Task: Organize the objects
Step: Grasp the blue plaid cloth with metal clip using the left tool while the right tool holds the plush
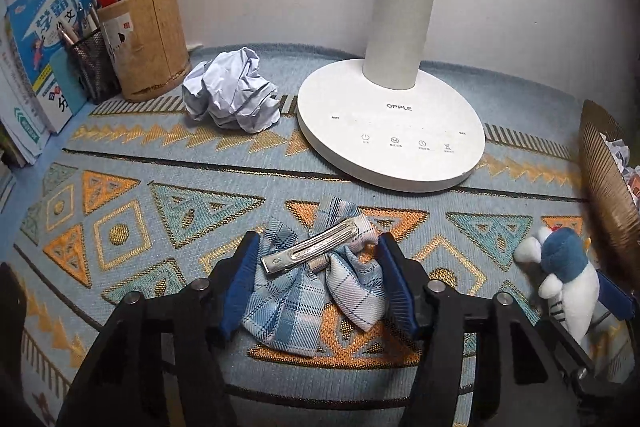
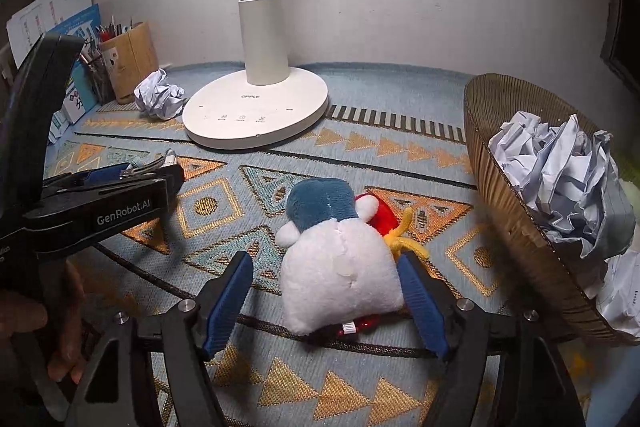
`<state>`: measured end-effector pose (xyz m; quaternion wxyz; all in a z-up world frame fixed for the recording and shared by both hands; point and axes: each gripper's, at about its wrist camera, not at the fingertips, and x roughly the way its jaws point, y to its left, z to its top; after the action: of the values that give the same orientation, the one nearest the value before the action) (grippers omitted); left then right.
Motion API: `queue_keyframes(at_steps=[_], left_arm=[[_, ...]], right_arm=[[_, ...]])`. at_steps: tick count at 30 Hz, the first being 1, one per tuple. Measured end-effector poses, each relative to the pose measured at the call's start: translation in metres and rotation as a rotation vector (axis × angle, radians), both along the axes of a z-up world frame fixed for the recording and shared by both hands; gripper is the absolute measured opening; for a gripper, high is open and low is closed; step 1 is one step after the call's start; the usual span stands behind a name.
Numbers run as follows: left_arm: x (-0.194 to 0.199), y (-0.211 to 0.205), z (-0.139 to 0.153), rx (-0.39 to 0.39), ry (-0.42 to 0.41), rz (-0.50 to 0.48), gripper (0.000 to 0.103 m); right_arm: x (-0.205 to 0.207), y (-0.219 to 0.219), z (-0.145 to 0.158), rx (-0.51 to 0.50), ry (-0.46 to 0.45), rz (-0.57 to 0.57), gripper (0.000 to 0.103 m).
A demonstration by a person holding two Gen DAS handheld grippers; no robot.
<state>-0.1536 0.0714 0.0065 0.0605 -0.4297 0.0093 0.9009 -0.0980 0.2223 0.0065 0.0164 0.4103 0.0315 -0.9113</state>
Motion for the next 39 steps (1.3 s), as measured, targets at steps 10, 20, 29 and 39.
queue_keyframes(at_steps=[10, 20, 29, 39], left_arm=[[0.062, -0.025, 0.024, 0.163, 0.066, -0.057, 0.043], [0.144, -0.042, 0.031, 0.188, 0.102, -0.034, 0.043], [0.162, -0.043, 0.019, 0.240, 0.126, -0.033, 0.043], [0.164, -0.048, 0.015, 0.254, 0.118, -0.005, 0.045]], right_arm=[[0.017, 0.017, 0.021, -0.159, 0.078, 0.039, 0.053], [0.089, 0.028, 0.036, -0.260, 0.010, 0.093, 0.053], [0.112, 0.031, -0.002, -0.257, -0.066, 0.159, 0.064], [0.111, 0.032, -0.002, -0.290, -0.073, 0.165, 0.068]])
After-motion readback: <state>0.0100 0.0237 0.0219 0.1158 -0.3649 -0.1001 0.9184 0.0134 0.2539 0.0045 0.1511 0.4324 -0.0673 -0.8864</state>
